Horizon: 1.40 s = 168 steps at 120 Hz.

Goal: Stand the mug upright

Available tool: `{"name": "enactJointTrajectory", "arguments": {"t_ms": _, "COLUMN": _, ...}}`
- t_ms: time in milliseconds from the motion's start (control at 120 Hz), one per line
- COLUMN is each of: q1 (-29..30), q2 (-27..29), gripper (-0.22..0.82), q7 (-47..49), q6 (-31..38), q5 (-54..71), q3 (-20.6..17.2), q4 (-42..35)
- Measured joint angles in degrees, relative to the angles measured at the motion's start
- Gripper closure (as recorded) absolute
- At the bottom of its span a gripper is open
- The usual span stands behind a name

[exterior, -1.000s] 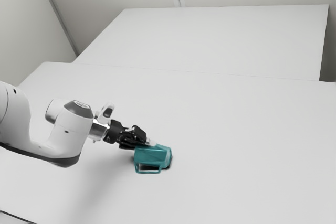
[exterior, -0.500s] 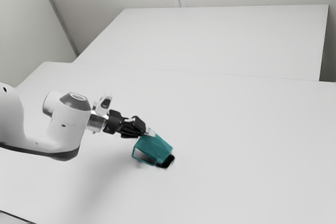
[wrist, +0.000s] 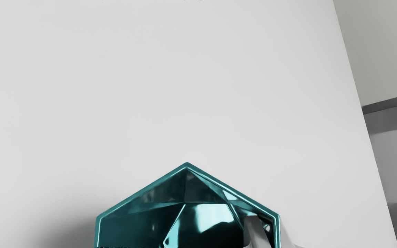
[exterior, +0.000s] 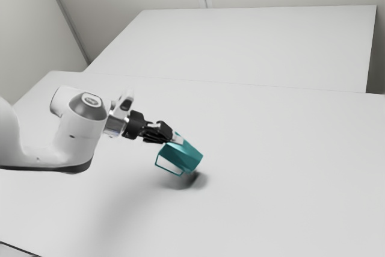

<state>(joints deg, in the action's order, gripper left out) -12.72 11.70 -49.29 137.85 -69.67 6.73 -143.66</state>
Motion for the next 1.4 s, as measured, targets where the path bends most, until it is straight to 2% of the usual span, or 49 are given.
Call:
{"name": "enactJointTrajectory", "arguments": {"t_ms": 400, "q1": 0.2, "q2": 0.7, "gripper": 0.79, "q7": 19.1, "q6": 0.7, "q5": 40.4, "q3": -0.2, "q4": 6.7}}
{"name": "enactJointTrajectory", "arguments": {"t_ms": 708, "q1": 0.4, "q2": -5.2, "gripper": 0.79, "q7": 35.1, "q6": 0.6, "q5": 66.9, "q3": -0.2, "q4": 11.9}}
{"name": "enactJointTrajectory", "arguments": {"t_ms": 1075, "q1": -0.1, "q2": -12.6, "gripper": 0.79, "q7": 49.5, "q6": 0.7, "q5": 76.5, "q3": -0.1, "q4": 16.1}}
{"name": "enactJointTrajectory", "arguments": {"t_ms": 1400, "q1": -0.3, "q2": -14.4, "gripper": 0.79, "q7": 57.4, "q6": 0.8, "q5": 77.6, "q3": -0.1, "q4": 16.2}}
